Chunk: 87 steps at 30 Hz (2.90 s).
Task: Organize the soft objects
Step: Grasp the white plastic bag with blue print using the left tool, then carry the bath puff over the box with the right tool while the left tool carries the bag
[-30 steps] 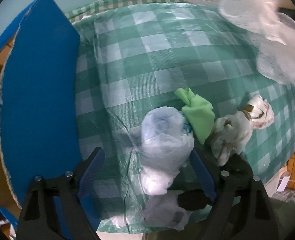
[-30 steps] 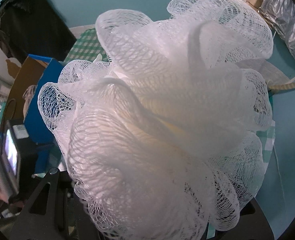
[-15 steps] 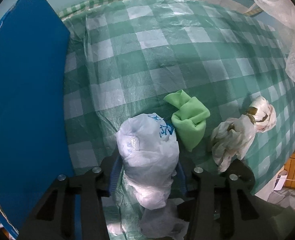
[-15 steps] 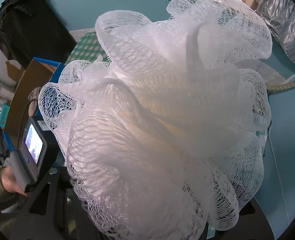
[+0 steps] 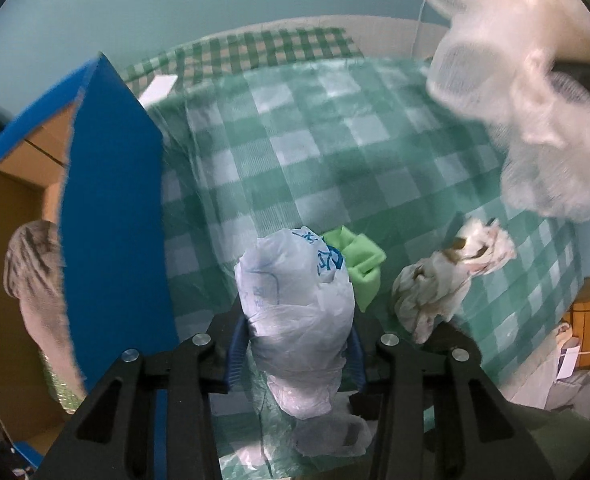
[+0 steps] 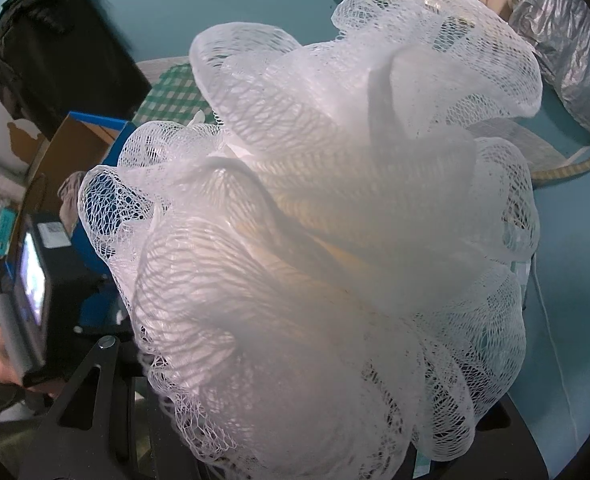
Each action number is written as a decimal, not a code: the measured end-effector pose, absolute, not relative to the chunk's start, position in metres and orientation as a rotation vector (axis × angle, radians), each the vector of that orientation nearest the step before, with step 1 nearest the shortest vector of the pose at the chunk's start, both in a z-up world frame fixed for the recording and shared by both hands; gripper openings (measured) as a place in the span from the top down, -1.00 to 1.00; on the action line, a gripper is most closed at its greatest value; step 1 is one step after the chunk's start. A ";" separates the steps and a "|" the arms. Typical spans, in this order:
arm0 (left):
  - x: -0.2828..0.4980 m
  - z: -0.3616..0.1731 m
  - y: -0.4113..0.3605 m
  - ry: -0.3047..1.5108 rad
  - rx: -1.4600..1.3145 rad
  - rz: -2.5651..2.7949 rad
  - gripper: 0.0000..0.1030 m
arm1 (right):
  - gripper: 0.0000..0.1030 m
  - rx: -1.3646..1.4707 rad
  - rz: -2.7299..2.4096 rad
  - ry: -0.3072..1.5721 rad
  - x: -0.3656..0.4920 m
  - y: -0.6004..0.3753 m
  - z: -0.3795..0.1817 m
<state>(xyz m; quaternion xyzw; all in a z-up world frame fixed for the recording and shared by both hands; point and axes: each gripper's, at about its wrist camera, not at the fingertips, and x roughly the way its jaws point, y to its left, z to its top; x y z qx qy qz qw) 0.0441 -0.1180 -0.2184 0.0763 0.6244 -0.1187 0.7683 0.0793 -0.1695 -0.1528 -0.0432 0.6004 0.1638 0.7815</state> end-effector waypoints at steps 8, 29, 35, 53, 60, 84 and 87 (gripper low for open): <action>0.033 -0.184 -0.098 1.277 0.108 -0.245 0.18 | 0.00 -0.086 0.354 1.283 0.079 -0.166 -0.146; 0.046 -0.103 -0.047 1.121 0.013 -0.163 0.18 | 0.00 -0.094 0.414 1.237 0.072 -0.150 -0.125; 0.041 -0.094 -0.027 1.103 -0.014 -0.129 0.18 | 0.00 -0.103 0.445 1.229 0.060 -0.148 -0.122; 0.021 -0.089 0.039 1.094 -0.106 0.006 0.18 | 0.00 -0.170 0.578 1.209 0.042 -0.123 -0.112; 0.012 -0.094 0.071 1.103 -0.138 0.061 0.18 | 0.00 -0.202 0.634 1.209 0.040 -0.109 -0.113; 0.010 -0.130 0.137 1.174 -0.204 0.137 0.18 | 0.00 -0.300 0.741 1.275 0.053 -0.078 -0.122; 0.011 -0.134 0.142 1.183 -0.215 0.142 0.18 | -0.01 -0.297 0.742 1.298 0.061 -0.077 -0.118</action>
